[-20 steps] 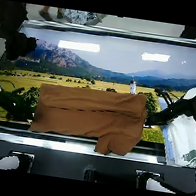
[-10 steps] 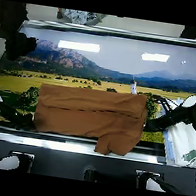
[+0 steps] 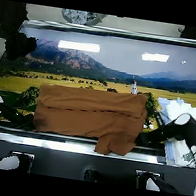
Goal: Fold the shirts.
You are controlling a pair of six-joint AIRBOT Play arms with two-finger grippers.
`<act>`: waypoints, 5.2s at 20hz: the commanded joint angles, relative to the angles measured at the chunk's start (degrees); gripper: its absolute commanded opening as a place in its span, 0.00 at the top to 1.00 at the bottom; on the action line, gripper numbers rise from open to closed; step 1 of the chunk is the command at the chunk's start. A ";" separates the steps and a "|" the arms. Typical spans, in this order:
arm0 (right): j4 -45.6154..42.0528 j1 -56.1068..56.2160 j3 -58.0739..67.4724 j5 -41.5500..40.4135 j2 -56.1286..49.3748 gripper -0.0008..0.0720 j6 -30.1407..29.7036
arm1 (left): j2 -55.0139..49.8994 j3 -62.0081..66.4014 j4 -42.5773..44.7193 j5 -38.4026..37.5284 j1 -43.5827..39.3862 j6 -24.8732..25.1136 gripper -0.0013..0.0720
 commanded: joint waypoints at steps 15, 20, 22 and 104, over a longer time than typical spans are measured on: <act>11.91 -0.04 -7.43 -9.40 2.08 0.93 -5.20 | 2.38 4.92 -4.07 3.91 0.07 4.90 0.95; 11.80 -0.02 12.37 -8.33 1.77 0.94 1.49 | 4.66 19.65 -13.07 4.98 -3.32 1.44 0.96; 12.09 -0.02 19.26 -11.61 -2.93 0.94 3.10 | 1.66 26.12 -11.82 8.24 -6.21 -0.74 0.96; 12.55 20.24 41.05 -6.64 -23.10 0.06 15.61 | 6.64 45.59 -16.83 11.56 -19.10 -5.44 0.95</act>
